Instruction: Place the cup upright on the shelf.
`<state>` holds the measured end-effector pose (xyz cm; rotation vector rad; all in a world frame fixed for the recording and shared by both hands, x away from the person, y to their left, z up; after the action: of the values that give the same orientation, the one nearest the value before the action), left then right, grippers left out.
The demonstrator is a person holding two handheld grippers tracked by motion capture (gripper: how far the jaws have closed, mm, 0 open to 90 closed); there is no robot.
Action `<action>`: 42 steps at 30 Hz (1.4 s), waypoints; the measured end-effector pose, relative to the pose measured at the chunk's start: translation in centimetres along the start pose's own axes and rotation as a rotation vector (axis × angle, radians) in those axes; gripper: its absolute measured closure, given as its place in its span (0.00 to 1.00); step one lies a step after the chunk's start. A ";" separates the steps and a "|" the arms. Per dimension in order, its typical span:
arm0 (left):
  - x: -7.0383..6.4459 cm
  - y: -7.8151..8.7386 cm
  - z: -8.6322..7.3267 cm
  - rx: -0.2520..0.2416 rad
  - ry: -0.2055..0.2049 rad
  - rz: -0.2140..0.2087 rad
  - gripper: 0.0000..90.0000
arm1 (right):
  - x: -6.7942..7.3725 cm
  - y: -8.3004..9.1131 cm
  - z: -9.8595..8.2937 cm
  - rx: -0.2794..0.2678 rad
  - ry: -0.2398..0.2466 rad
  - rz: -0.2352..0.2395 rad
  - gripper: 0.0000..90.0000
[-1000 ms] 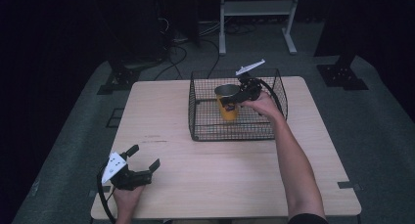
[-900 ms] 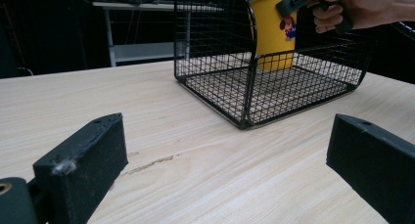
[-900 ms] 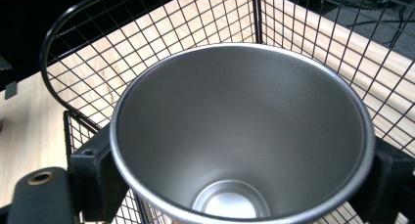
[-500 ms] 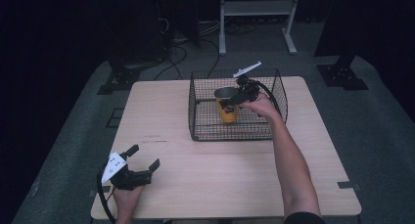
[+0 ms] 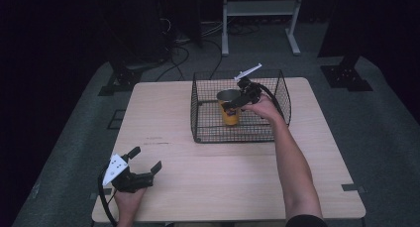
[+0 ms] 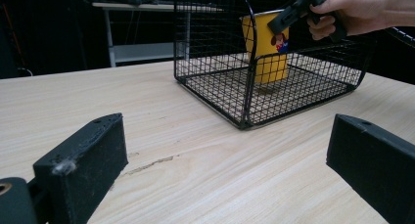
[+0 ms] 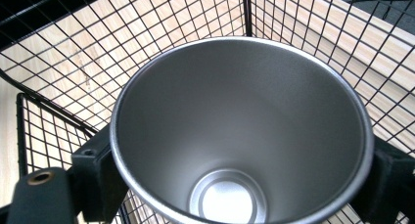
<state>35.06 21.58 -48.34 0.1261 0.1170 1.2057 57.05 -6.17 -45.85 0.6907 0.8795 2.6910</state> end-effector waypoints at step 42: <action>-0.1 0.0 -0.1 0.006 -0.009 0.002 0.01 | 0.4 -0.1 -2.1 0.072 0.067 -0.049 0.05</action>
<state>34.96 21.49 -48.42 0.1364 0.1126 1.2069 55.69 -6.97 -47.28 0.5890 1.0014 2.6645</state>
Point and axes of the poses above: each handheld gripper's, and its own axes: y roughly backward along the jaws, z roughly out of its top, x roughly to its left, the point moved 10 cm from there along -y, roughly forward along the jaws, and after that the axes turned 14 degrees about z, right-handed, at the moved point
